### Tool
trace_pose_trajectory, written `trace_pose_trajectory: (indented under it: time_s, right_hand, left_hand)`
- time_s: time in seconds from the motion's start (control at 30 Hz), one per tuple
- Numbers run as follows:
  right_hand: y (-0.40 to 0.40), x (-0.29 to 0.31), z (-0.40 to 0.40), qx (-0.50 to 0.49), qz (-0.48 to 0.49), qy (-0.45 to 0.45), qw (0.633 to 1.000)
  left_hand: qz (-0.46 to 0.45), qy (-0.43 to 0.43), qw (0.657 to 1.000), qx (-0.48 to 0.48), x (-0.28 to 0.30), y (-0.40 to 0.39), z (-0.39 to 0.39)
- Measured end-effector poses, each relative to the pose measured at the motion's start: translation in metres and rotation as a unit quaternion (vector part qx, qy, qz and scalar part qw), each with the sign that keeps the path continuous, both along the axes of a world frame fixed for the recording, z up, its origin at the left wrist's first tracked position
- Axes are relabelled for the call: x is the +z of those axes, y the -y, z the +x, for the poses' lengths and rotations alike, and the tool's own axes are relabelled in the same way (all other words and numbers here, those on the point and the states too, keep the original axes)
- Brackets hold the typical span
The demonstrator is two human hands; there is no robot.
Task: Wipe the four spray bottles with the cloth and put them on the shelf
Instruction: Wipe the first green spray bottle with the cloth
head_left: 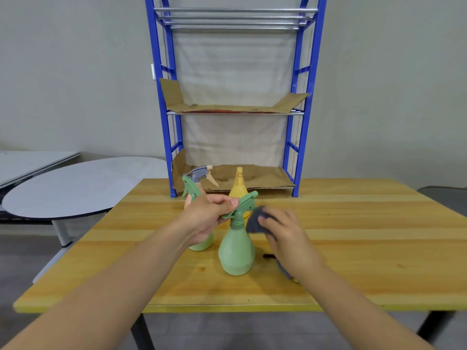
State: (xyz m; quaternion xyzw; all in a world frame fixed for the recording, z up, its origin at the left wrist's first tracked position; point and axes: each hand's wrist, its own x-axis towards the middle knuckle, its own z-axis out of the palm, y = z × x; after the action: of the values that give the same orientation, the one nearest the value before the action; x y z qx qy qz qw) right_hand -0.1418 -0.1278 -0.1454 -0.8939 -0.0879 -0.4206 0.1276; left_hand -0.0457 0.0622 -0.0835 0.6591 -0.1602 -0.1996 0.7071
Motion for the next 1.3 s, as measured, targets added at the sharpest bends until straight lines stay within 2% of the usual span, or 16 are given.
trace_pose_trajectory:
  time_s: [0.07, 0.17, 0.27, 0.33, 0.4, 0.5, 0.6, 0.73, 0.83, 0.93, 1.13, 1.2, 1.3]
  right_hand:
    - [-0.002, -0.007, -0.007, 0.004, 0.005, -0.03, 1.0]
    - [0.007, 0.008, -0.015, -0.018, 0.07, 0.051, 0.996]
    - [0.012, 0.032, -0.021, -0.033, 0.114, 0.061, 0.991]
    - [0.009, 0.043, -0.026, -0.024, 0.104, 0.062, 0.992]
    - [0.003, 0.059, -0.031, -0.012, 0.088, 0.069, 0.994]
    - [-0.007, 0.083, -0.03, 0.015, 0.039, 0.063, 0.997]
    - [-0.02, 0.1, -0.018, 0.012, -0.059, 0.032, 0.998]
    - [-0.036, 0.097, 0.0, 0.028, -0.198, -0.041, 0.979]
    - [-0.043, 0.088, 0.001, 0.062, -0.225, -0.064, 0.97]
    - [-0.031, 0.09, -0.004, 0.073, -0.197, -0.064, 0.976]
    - [0.007, 0.093, -0.013, -0.04, -0.05, -0.054, 0.996]
    - [0.009, 0.087, -0.026, -0.05, 0.015, -0.038, 0.998]
    - [-0.005, 0.071, -0.054, -0.044, 0.107, -0.028, 0.993]
  left_hand:
    - [0.012, 0.02, 1.0, 0.01, -0.003, 0.0, -0.001]
    - [0.014, 0.076, 0.996, 0.033, -0.01, 0.004, -0.008]
    - [-0.013, 0.118, 0.989, 0.09, -0.022, 0.006, -0.02]
    - [-0.052, 0.122, 0.984, 0.122, -0.033, 0.002, -0.032]
    - [-0.055, 0.162, 0.975, 0.142, -0.047, -0.002, -0.048]
    - [0.023, 0.184, 0.974, 0.131, -0.074, -0.001, -0.059]
    - [0.127, 0.197, 0.966, 0.112, -0.092, 0.001, -0.053]
    - [0.153, 0.214, 0.962, 0.078, -0.093, -0.002, -0.045]
    - [0.157, 0.241, 0.956, 0.058, -0.088, -0.005, -0.043]
    - [0.166, 0.249, 0.953, 0.048, -0.082, -0.007, -0.043]
    - [0.156, 0.224, 0.96, 0.056, -0.078, -0.008, -0.04]
    - [0.115, 0.183, 0.974, 0.064, -0.075, -0.008, -0.041]
    - [-0.01, 0.105, 0.992, 0.072, -0.066, -0.004, -0.048]
